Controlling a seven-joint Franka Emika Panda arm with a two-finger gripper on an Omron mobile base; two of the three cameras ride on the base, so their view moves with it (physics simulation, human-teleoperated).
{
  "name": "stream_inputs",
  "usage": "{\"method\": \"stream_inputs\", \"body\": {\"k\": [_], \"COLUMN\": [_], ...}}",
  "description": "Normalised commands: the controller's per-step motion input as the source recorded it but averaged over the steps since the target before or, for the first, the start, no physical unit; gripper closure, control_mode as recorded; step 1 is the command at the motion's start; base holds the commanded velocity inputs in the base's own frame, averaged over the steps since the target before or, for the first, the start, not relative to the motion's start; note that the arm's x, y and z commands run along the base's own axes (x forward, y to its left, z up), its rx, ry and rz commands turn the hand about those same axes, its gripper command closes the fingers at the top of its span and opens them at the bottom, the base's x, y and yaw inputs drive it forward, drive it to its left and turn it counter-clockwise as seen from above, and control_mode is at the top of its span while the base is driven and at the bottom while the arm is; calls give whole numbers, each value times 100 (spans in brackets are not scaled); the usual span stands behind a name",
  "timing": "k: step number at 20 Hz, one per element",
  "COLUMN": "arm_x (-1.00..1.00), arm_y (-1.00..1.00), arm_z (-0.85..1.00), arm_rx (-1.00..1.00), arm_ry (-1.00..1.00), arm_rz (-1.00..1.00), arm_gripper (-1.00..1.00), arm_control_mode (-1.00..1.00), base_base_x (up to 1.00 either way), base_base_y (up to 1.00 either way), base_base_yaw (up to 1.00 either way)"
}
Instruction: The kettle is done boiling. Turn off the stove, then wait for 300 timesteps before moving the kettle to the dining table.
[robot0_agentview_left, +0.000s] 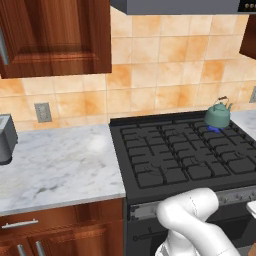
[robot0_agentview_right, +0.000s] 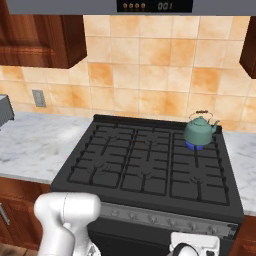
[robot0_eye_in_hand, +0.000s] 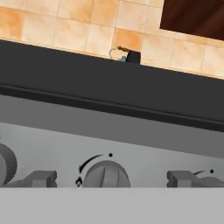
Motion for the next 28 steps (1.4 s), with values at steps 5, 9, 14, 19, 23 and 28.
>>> {"method": "stream_inputs", "body": {"k": [5, 9, 14, 19, 23, 28], "arm_x": [20, 20, 7, 0, 12, 14], "arm_y": [-8, -5, -3, 0, 5, 8], "arm_z": [-16, -15, -8, 0, 0, 0], "arm_rx": [0, 0, 0, 0, 0, 0], "arm_ry": [0, 0, -1, -1, 0, 0], "arm_rz": [0, 0, 0, 0, 0, 0], "arm_gripper": [-100, -100, -100, -100, 100, 100], "arm_control_mode": [-100, -100, -100, -100, -100, -100], "base_base_x": [0, 0, 0, 0, 0, 0], "base_base_y": [0, 0, 0, 0, 0, 0], "base_base_yaw": [0, 0, 0, 0, 0, 0]}}
